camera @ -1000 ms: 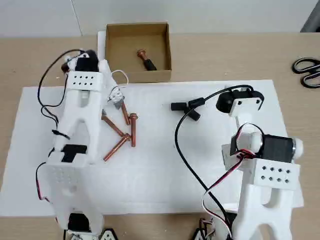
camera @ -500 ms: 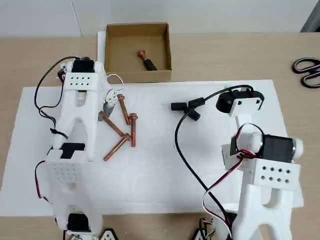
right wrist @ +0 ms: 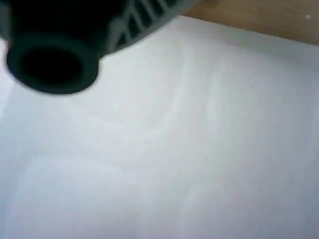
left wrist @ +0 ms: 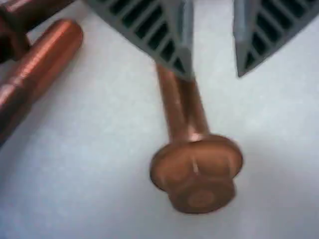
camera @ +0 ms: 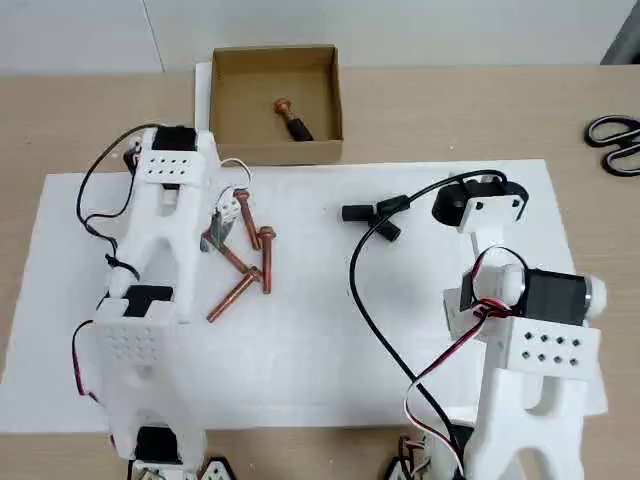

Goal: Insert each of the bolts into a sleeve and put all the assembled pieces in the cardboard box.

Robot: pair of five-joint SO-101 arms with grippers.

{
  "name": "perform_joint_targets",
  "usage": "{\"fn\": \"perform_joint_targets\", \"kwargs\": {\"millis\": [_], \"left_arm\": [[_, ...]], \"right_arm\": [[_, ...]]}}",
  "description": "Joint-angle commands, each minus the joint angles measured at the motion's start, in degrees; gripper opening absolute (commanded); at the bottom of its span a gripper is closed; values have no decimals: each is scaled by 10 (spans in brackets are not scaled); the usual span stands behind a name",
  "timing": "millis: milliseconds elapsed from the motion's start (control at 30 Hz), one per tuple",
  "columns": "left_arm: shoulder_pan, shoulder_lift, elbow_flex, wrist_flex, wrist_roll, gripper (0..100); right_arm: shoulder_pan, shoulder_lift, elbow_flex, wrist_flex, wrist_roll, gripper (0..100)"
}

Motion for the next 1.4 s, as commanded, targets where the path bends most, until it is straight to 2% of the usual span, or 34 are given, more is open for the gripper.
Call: {"fn": "perform_joint_targets", "kwargs": {"millis": [0,167,400,1133,1233,1367], "left_arm": [[8,-9,-1,-8,3,55],[9,-6,-2,-4,3,63],[6,-6,-2,-25,3,156],[-21,53,7,-57,2,156],[-25,53,7,-59,1,141],[-25,53,7,-57,1,43]], "right_arm": [[6,-10,-2,0,5,4],[6,-9,-2,0,5,4],[6,-9,-2,0,5,4],[6,-8,-2,0,5,4],[6,-8,-2,0,5,4],[6,-8,-1,0,5,4]]}}
